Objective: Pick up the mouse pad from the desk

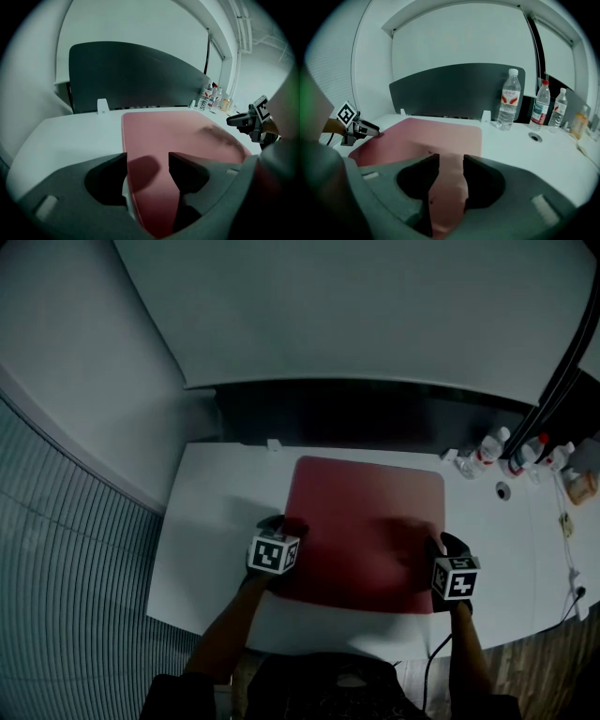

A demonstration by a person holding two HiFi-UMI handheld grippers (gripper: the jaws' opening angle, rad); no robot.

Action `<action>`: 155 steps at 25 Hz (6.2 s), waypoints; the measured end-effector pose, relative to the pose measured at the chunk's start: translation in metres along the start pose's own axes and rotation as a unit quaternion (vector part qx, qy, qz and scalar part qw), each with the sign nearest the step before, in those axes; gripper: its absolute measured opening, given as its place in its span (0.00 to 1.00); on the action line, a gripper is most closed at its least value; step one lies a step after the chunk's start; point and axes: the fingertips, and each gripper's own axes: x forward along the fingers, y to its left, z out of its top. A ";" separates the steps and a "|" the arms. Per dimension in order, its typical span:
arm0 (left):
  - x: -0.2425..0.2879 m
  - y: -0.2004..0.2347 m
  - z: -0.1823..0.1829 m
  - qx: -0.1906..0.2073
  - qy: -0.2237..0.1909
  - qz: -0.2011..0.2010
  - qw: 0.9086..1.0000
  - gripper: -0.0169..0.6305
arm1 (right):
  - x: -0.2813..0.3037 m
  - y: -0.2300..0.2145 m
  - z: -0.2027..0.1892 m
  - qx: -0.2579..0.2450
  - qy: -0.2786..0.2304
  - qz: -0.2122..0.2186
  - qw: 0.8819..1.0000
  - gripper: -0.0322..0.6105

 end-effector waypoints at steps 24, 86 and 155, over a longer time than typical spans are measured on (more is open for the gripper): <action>0.027 0.006 -0.001 0.020 0.028 -0.013 0.999 0.57 | 0.034 -0.031 -0.039 0.065 0.072 -0.021 0.995 0.53; 0.000 -0.033 0.013 0.008 0.038 0.036 0.999 0.14 | 0.018 0.006 -0.013 0.007 0.041 0.005 0.999 0.14; -0.245 -0.047 0.185 0.057 -0.284 0.053 0.956 0.14 | -0.178 0.098 0.197 -0.073 -0.252 -0.024 0.965 0.18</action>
